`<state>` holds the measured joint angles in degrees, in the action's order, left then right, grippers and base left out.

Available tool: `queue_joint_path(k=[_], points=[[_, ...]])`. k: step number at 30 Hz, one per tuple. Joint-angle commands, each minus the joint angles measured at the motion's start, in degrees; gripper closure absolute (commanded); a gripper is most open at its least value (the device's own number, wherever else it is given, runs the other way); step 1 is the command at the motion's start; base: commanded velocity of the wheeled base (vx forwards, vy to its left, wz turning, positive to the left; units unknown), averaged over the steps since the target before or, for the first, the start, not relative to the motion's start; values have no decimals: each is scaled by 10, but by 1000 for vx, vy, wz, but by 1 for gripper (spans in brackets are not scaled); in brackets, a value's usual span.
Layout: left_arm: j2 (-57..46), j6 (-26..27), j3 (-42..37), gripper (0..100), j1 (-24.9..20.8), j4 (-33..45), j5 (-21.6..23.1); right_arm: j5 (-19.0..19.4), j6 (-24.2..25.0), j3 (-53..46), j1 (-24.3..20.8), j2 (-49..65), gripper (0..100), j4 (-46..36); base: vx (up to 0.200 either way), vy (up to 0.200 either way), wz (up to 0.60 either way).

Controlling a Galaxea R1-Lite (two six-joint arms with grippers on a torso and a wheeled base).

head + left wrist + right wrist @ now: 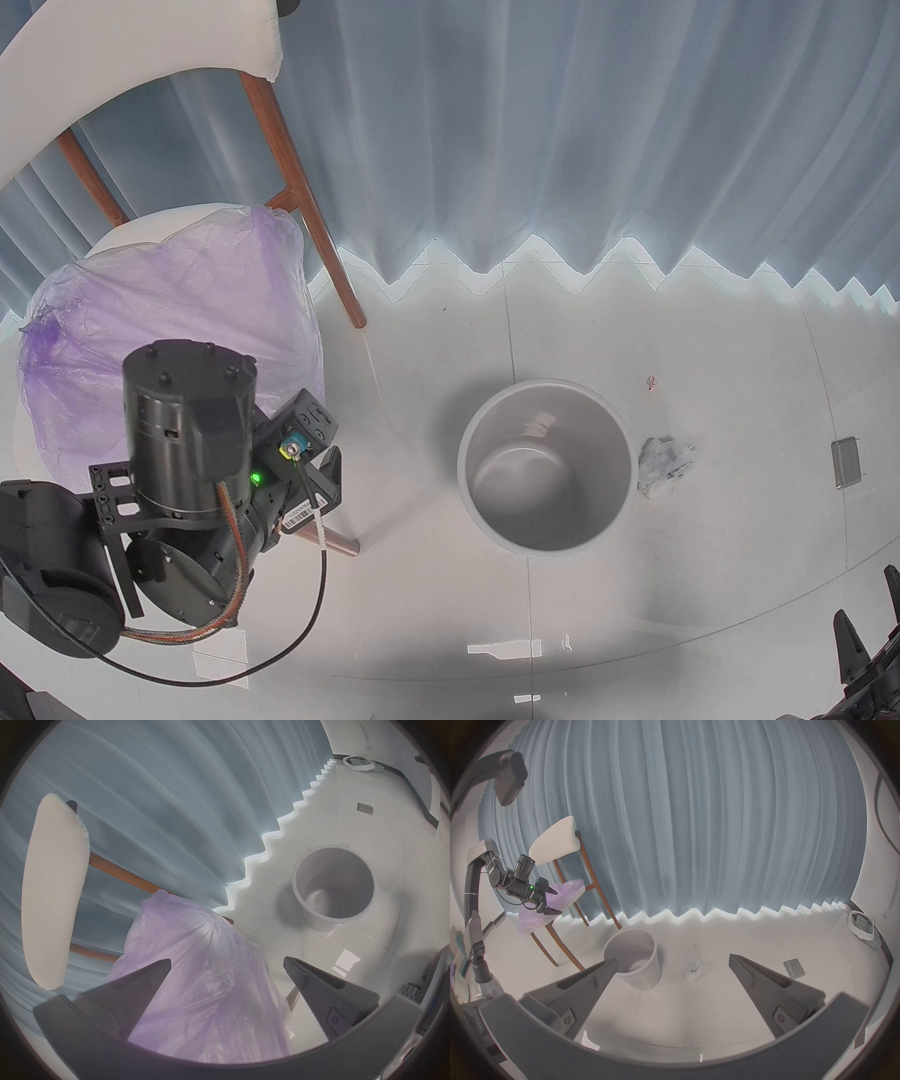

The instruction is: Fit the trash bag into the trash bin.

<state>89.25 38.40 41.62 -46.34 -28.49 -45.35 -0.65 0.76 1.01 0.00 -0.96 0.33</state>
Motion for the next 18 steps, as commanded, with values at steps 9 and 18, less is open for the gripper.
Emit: queue_joint_path(k=[9,18], points=[[30,6,4,0,26,-12,2,0,1,-10,0,10,0,0,0,0,0],[29,5,3,0,55,-22,5,0,1,-10,0,10,0,0,0,0,0]])
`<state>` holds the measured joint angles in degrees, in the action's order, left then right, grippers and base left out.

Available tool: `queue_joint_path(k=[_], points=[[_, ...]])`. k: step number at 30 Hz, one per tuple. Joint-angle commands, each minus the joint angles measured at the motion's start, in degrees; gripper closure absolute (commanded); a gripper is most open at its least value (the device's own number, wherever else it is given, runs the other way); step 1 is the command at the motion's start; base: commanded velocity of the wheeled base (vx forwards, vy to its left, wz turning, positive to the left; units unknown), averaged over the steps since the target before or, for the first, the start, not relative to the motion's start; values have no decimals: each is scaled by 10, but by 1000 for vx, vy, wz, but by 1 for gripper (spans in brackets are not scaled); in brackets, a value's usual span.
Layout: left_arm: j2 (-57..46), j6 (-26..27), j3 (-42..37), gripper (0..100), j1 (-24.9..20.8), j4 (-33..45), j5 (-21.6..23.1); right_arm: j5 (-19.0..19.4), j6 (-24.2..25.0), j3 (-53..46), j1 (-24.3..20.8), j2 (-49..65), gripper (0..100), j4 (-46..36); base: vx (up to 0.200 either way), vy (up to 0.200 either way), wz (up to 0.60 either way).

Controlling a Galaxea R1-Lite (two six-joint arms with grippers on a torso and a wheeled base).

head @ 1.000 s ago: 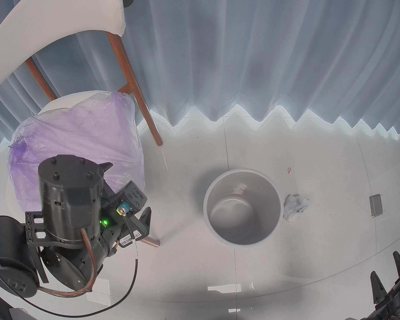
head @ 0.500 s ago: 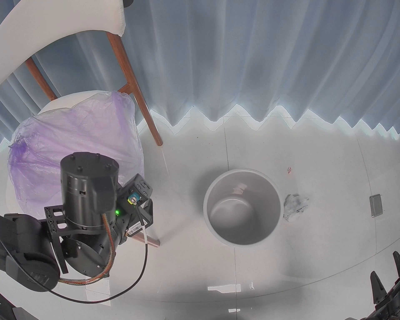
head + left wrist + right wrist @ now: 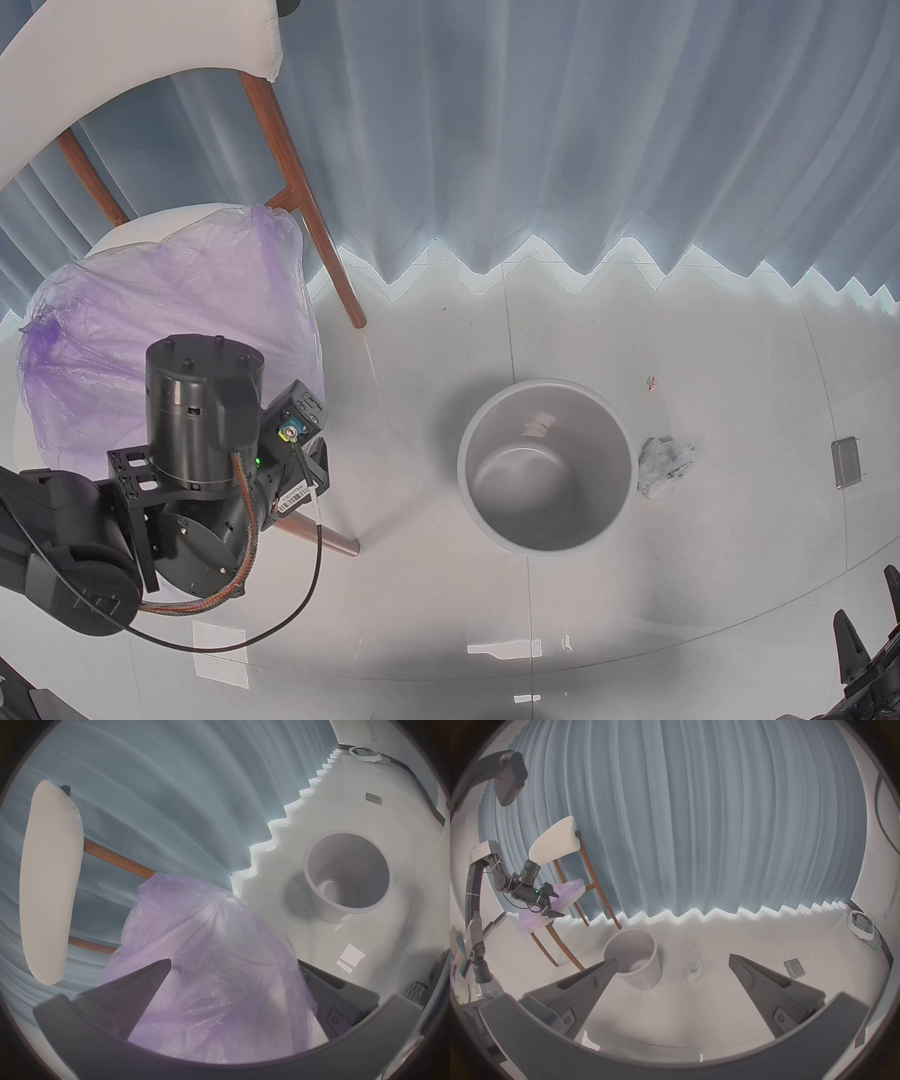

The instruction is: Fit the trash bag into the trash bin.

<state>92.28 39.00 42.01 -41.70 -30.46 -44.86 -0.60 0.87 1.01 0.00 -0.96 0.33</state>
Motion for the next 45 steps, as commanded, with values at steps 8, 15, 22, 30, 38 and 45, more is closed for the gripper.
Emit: queue_joint_path(k=[8,15,22,30,38,45], points=[[-5,-2,-3,100,5,-15,4,0,0,-10,0,10,0,0,0,0,0],[-25,-4,-15,100,10,-57,43,0,0,-10,0,10,0,0,0,0,0],[-103,-18,-25,100,6,-57,45,0,0,-10,0,10,0,0,0,0,0],[-156,-99,22,100,-39,-44,46,0,0,-10,0,10,0,0,0,0,0],[-153,-272,39,100,-114,-43,69,0,0,-10,0,10,0,0,0,0,0],[-143,-359,47,100,-120,-48,232,0,0,-10,0,10,0,0,0,0,0]])
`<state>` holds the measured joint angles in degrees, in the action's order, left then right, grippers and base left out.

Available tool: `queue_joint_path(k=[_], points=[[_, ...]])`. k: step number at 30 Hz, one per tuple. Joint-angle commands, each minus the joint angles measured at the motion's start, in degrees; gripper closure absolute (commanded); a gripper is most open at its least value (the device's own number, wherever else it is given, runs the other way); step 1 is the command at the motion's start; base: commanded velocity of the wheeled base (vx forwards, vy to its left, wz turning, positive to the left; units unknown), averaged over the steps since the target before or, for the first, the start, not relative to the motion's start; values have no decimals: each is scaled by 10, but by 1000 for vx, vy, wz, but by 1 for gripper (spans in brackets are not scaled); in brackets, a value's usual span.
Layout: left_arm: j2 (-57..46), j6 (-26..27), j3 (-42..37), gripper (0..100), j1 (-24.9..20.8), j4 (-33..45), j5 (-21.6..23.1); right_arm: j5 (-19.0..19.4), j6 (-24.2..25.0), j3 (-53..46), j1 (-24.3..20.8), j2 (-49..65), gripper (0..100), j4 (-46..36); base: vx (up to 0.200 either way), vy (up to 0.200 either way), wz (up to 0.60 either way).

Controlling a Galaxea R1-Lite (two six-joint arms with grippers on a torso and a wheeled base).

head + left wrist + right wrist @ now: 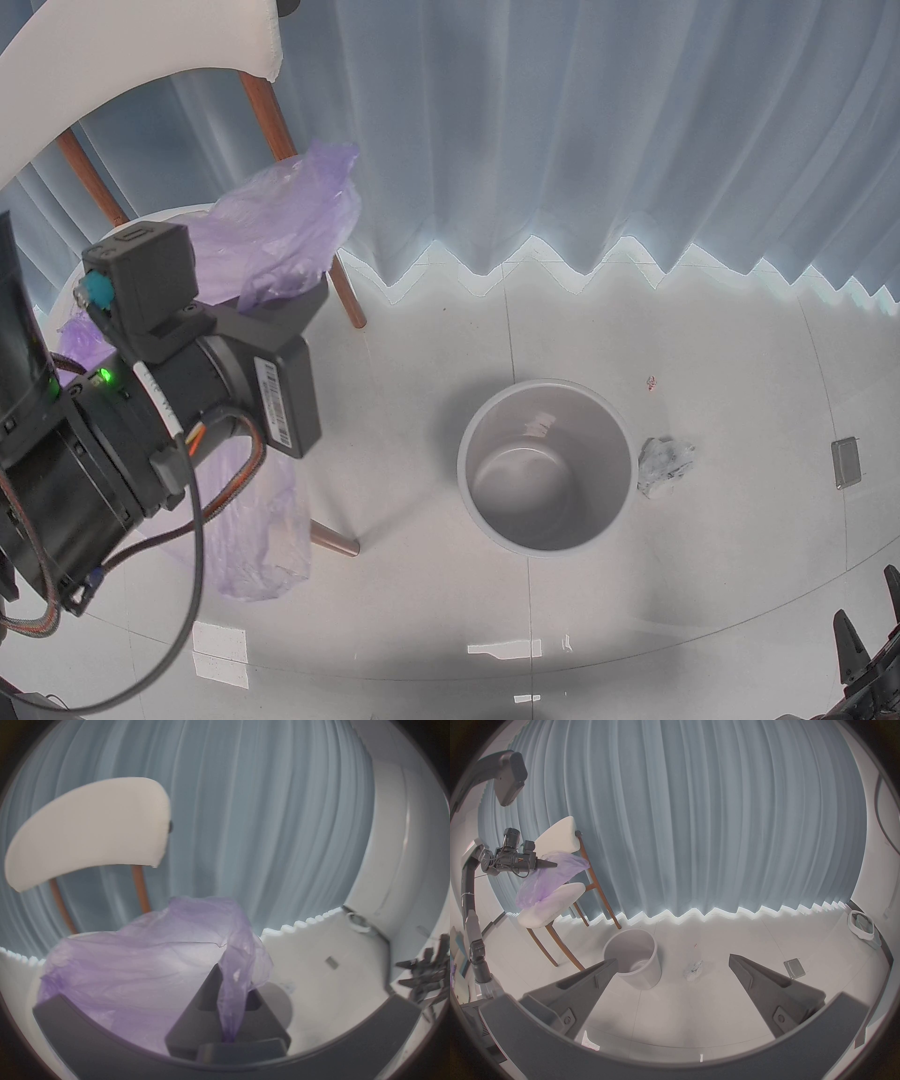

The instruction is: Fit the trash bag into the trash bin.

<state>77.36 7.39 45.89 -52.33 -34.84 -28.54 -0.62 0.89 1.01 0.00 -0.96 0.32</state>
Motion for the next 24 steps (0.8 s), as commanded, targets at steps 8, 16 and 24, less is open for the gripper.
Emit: queue_joint_path(k=[8,16,24], points=[[34,-207,94,100,-16,-3,186,0,2,-10,0,10,0,0,0,0,0],[67,-256,141,100,-42,-6,238,-1,2,-10,0,10,0,0,0,0,0],[98,-329,232,100,-84,0,275,-1,3,-10,0,10,0,0,0,0,0]])
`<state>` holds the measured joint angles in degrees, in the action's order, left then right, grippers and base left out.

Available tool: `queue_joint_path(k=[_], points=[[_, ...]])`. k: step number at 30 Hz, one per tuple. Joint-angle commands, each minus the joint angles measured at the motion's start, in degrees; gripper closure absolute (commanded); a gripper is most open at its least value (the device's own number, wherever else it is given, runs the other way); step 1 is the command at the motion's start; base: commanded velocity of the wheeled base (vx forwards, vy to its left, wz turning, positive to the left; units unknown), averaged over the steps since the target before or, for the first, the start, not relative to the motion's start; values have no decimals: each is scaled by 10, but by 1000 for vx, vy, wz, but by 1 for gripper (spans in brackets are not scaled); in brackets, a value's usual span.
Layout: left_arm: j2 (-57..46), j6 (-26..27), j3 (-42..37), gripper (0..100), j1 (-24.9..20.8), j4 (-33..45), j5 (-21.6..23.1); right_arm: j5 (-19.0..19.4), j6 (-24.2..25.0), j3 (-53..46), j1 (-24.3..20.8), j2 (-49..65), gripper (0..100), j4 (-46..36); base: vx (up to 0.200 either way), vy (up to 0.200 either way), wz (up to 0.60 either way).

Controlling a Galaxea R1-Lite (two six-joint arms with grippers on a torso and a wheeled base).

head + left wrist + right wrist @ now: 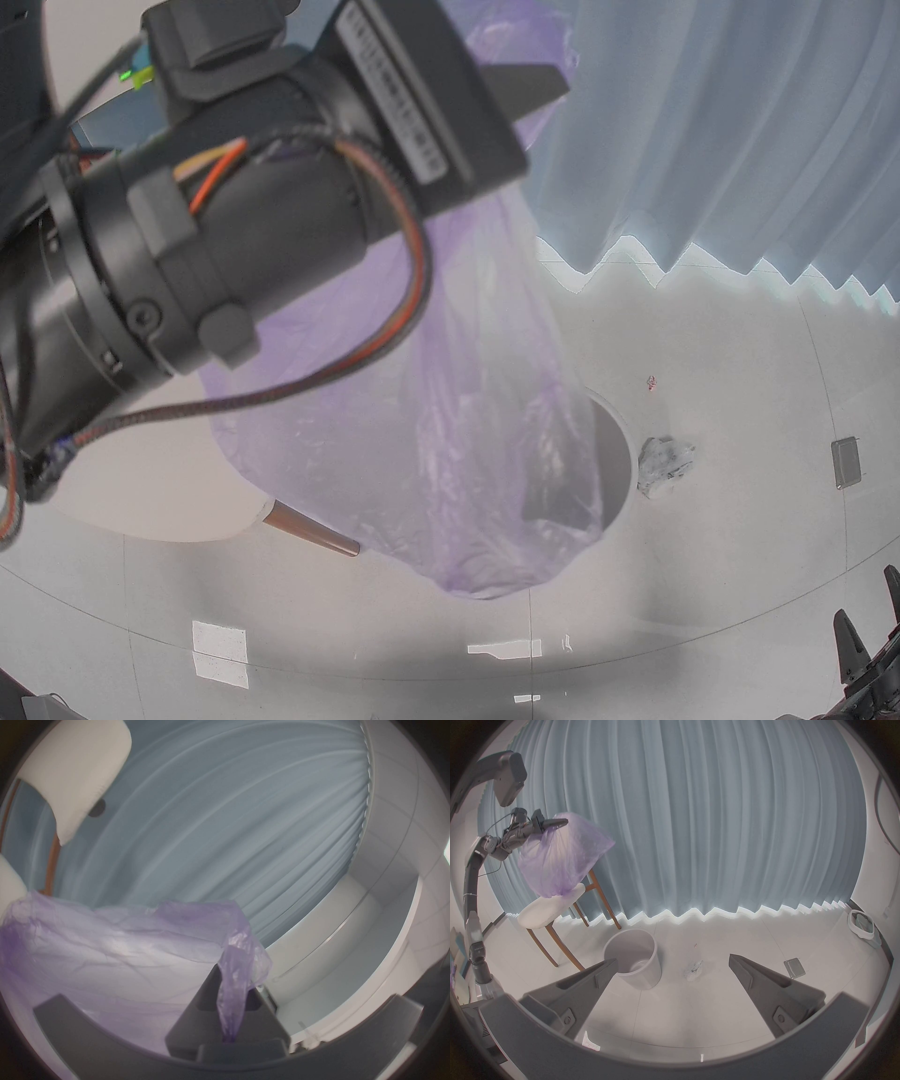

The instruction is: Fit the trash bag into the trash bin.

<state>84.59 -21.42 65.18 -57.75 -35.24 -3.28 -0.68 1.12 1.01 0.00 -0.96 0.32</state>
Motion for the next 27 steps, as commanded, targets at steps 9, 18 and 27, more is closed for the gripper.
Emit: queue_joint_path(k=[9,18,27], points=[[24,-76,35,100,-46,25,106,0,3,-10,0,10,0,0,0,0,0],[39,-99,26,100,-38,35,134,0,3,-10,0,10,0,1,0,0,0],[55,-92,-41,100,17,25,197,0,3,-10,0,10,0,1,0,0,0]])
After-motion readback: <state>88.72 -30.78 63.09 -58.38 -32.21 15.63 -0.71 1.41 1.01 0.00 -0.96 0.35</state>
